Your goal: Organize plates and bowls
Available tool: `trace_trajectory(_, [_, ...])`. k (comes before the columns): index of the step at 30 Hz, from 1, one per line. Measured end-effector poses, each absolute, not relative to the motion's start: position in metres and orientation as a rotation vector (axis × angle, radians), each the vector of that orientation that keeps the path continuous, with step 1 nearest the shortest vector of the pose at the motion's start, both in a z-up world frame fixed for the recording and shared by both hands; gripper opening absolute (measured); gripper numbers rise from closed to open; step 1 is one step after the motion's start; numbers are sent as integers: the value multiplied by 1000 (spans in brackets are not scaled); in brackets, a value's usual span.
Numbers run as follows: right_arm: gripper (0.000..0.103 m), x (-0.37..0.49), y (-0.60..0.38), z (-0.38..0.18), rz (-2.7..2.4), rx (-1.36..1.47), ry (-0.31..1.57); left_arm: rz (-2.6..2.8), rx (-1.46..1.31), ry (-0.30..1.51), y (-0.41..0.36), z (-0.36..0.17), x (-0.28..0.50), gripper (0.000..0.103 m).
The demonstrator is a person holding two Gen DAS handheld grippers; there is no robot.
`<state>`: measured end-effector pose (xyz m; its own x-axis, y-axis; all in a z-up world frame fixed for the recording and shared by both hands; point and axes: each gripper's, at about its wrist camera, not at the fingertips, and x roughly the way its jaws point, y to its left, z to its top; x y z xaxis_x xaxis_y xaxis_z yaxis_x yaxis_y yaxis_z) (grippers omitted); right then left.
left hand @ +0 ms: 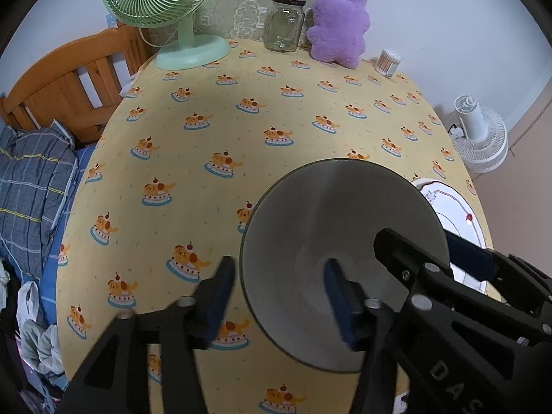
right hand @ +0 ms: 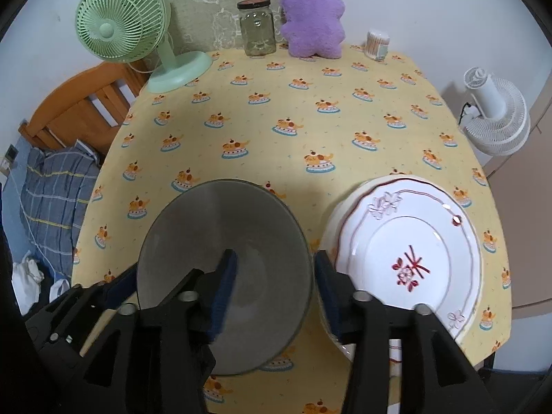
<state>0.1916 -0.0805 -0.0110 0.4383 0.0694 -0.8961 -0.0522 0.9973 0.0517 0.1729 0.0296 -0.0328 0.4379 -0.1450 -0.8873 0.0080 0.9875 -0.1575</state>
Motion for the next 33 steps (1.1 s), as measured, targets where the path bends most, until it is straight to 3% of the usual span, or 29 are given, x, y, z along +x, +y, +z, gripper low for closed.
trace_trajectory(3, [76,184,-87,-6,65,36,1091,-107,-128,1103,30,-28,167,74])
trace_trajectory(7, [77,175,-99,-4,64,66,1097,-122,-119,1093,27,-26,161,85])
trace_trajectory(20, [76,200,-135,-33,178,274,1174,-1,-166,1129,29,-33,174,88])
trace_trajectory(24, [61,214,-136,-43,236,273,1205,37,-151,1149,25,-38,179,88])
trace_trajectory(33, [38,227,-134,-53,350,223,1261,117,-115,1211,17,-48,184,88])
